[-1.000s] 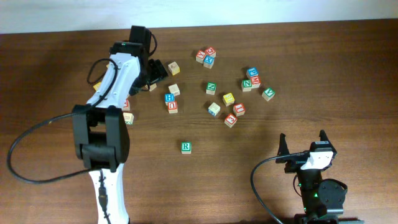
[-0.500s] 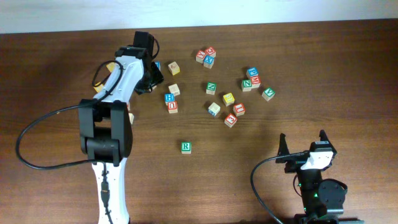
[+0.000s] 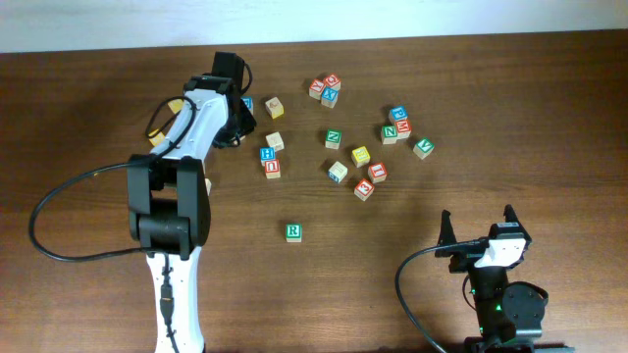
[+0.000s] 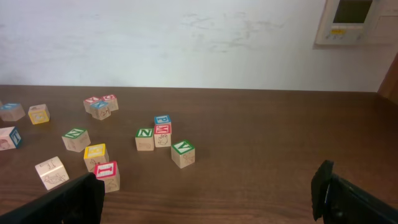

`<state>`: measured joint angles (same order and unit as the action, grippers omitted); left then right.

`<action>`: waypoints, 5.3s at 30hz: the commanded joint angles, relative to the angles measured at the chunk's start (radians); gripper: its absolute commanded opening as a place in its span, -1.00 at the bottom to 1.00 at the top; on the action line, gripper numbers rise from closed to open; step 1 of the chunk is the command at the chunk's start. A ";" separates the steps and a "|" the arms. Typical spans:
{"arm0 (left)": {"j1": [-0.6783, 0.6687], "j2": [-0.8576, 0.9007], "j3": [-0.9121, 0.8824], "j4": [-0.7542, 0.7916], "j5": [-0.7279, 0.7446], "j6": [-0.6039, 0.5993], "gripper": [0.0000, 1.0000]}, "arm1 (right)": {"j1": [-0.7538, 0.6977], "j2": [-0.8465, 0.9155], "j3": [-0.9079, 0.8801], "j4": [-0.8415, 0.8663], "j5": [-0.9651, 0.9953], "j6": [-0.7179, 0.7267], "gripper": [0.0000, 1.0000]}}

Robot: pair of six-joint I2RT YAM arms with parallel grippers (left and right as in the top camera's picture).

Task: Spell out RSS
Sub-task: 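Move the left gripper back to the left block cluster, then lower the left gripper and grasp a green-lettered S block, then lift the S block and carry it toward the R block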

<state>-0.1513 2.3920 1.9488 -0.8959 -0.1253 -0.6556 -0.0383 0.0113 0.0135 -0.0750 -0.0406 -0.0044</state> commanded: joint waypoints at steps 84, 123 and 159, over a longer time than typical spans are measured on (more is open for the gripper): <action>-0.036 0.050 0.106 -0.266 0.076 0.077 -0.32 | 0.005 -0.008 -0.008 -0.003 0.012 -0.002 0.97; -0.036 -0.096 0.015 -0.335 0.076 0.168 0.34 | 0.005 -0.008 -0.008 -0.003 0.012 -0.002 0.97; 0.010 -0.096 -0.180 -0.095 0.171 0.355 -0.34 | 0.005 -0.008 -0.008 -0.003 0.012 -0.002 0.97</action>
<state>-0.1410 2.2963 1.7981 -1.0004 0.0502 -0.3035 -0.0383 0.0113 0.0135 -0.0750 -0.0406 -0.0040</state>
